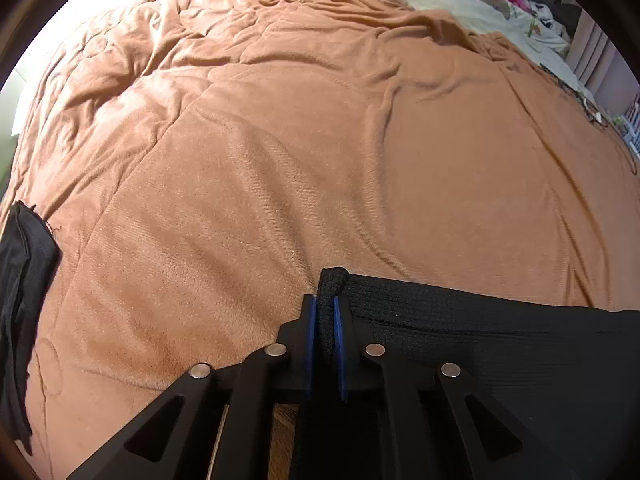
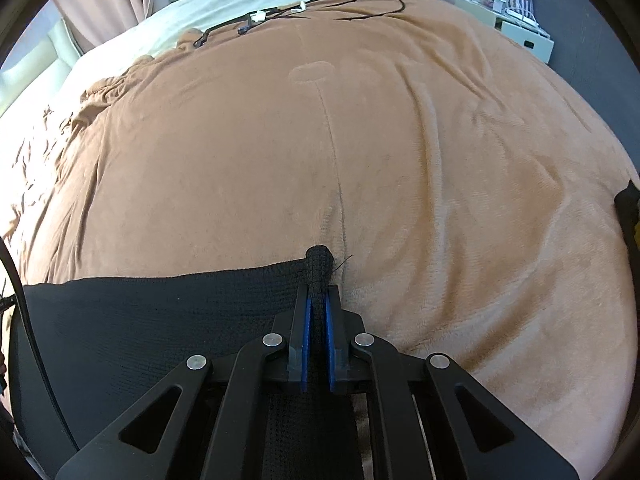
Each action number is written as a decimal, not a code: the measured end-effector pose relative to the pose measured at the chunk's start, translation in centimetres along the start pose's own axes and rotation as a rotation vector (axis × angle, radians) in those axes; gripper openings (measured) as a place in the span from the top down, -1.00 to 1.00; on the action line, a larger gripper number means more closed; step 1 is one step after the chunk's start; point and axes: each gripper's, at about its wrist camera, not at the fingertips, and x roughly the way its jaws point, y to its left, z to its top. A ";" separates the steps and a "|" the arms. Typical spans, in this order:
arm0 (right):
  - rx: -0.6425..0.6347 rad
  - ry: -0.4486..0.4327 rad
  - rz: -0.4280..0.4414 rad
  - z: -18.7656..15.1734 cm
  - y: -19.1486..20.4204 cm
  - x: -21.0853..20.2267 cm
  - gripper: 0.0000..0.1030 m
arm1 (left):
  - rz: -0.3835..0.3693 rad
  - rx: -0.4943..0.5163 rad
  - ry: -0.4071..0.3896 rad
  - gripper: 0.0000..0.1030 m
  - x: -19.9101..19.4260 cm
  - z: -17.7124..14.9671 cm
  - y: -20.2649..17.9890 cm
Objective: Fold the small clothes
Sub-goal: 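Release the shirt edge with both tools and lift them away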
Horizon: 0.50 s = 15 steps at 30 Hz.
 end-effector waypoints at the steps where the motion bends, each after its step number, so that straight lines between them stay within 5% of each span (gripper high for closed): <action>1: -0.001 0.002 0.008 0.0 0.1 -0.3 0.85 | -0.006 -0.003 0.012 0.67 -0.3 0.0 0.1; 4: -0.004 -0.010 0.017 -0.1 0.0 -1.4 0.32 | -0.015 -0.011 0.021 0.56 -1.4 -0.4 0.4; 6: -0.005 -0.034 0.035 -0.6 -0.3 -2.4 -0.25 | -0.031 -0.020 0.018 0.29 -2.4 -0.9 0.7; 8: -0.017 -0.045 0.047 -1.3 -0.1 -3.5 -0.25 | -0.043 -0.023 0.008 0.12 -3.4 -1.5 0.9; 15: -0.071 -0.028 0.075 -4.1 -0.2 -6.1 -0.25 | -0.067 -0.006 -0.005 0.11 -6.4 -4.6 1.1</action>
